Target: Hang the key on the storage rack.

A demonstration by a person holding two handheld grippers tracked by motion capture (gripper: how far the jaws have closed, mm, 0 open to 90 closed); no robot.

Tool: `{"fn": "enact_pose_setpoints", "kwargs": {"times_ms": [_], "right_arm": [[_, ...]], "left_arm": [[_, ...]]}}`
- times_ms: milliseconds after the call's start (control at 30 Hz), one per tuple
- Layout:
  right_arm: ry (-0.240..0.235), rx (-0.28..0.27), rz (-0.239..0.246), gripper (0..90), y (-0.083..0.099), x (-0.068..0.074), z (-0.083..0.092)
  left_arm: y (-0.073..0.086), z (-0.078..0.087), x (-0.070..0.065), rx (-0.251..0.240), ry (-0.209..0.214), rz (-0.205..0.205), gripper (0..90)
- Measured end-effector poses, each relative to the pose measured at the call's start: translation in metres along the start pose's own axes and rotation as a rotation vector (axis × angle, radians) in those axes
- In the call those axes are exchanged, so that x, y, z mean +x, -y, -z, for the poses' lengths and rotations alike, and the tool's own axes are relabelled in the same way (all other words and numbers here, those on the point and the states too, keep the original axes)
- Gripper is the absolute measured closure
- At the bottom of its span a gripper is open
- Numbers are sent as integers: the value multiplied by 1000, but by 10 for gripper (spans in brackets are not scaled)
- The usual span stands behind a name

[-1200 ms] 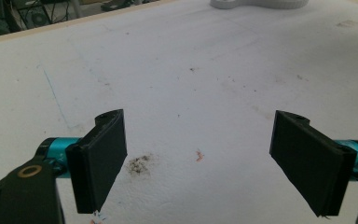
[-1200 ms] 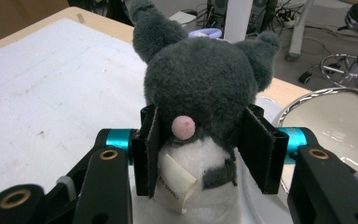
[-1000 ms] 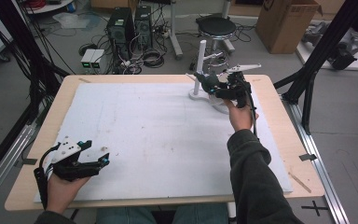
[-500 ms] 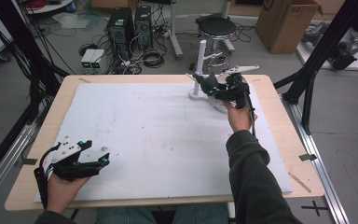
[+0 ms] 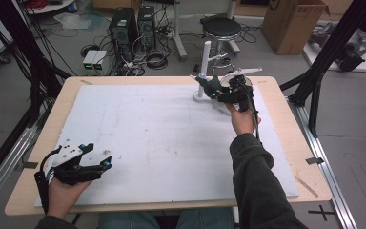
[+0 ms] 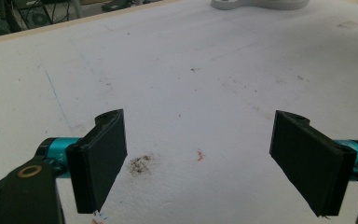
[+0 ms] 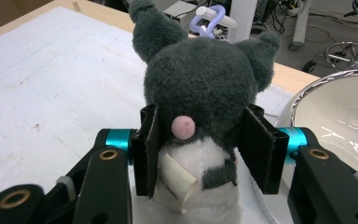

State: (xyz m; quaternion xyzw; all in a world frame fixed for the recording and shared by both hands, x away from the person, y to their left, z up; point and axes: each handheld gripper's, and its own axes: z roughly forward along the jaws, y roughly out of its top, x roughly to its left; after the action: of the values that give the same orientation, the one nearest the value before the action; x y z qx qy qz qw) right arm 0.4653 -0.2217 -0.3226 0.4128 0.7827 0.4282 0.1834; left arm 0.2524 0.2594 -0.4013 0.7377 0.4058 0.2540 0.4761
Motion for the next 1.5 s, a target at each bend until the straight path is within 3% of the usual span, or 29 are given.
{"fn": "enact_pose_setpoints", "kwargs": {"times_ms": [1500], "right_arm": [[10,53,-32,507,7,-7,-31]], "left_arm": [[-2,-4,0,6,-3,-1,190]]}}
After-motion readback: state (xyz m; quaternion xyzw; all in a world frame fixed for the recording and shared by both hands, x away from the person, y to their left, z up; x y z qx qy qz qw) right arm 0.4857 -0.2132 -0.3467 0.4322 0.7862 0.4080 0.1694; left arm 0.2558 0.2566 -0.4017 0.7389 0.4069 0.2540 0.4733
